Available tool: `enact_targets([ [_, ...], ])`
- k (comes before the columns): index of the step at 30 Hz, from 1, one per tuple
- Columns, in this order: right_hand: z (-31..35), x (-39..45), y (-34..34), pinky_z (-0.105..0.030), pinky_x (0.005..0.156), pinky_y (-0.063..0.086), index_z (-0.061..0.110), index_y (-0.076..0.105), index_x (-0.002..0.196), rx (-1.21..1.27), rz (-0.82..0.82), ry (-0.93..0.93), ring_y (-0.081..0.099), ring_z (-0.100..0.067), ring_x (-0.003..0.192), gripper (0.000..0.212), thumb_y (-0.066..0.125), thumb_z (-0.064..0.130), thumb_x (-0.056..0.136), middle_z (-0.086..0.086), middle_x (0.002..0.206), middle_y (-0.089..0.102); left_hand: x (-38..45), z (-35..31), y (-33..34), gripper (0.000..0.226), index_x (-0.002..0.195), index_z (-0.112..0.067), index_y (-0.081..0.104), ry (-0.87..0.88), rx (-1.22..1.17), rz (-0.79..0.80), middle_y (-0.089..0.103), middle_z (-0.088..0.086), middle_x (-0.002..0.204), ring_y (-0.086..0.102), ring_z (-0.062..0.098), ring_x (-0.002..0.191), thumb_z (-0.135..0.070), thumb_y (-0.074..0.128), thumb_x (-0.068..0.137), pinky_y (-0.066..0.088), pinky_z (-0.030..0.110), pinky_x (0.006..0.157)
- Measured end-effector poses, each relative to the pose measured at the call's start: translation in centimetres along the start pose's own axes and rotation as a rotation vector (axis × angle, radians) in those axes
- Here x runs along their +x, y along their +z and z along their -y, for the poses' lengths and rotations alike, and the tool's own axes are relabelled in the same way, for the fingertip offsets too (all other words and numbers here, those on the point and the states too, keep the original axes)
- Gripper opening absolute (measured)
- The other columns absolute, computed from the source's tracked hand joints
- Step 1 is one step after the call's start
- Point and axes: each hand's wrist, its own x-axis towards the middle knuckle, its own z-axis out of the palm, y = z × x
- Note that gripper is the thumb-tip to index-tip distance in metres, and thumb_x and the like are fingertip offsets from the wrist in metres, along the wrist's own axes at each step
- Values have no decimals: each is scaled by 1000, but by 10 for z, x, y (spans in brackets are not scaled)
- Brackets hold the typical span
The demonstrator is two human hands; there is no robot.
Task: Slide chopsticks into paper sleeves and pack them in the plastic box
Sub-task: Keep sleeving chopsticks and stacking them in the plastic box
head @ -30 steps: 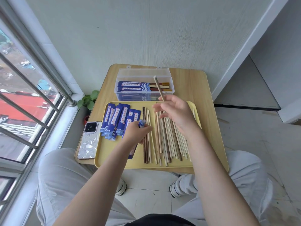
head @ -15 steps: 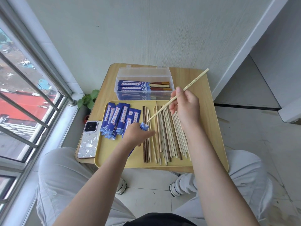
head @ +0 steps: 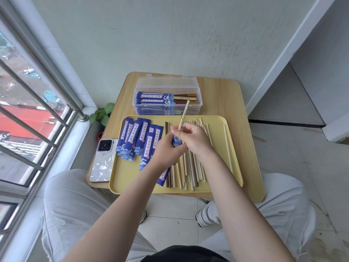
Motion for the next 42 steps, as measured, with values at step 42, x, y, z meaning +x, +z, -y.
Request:
enact_targets([
  [42, -30, -8, 31, -33, 75, 53, 7, 57, 116, -974, 229, 290, 62, -25, 92, 22, 55, 6, 94, -8, 105, 60, 9, 60, 3, 22, 98, -17, 55, -466, -4, -126, 61, 8, 80, 60, 18, 48, -31, 40, 104, 49, 35, 63],
])
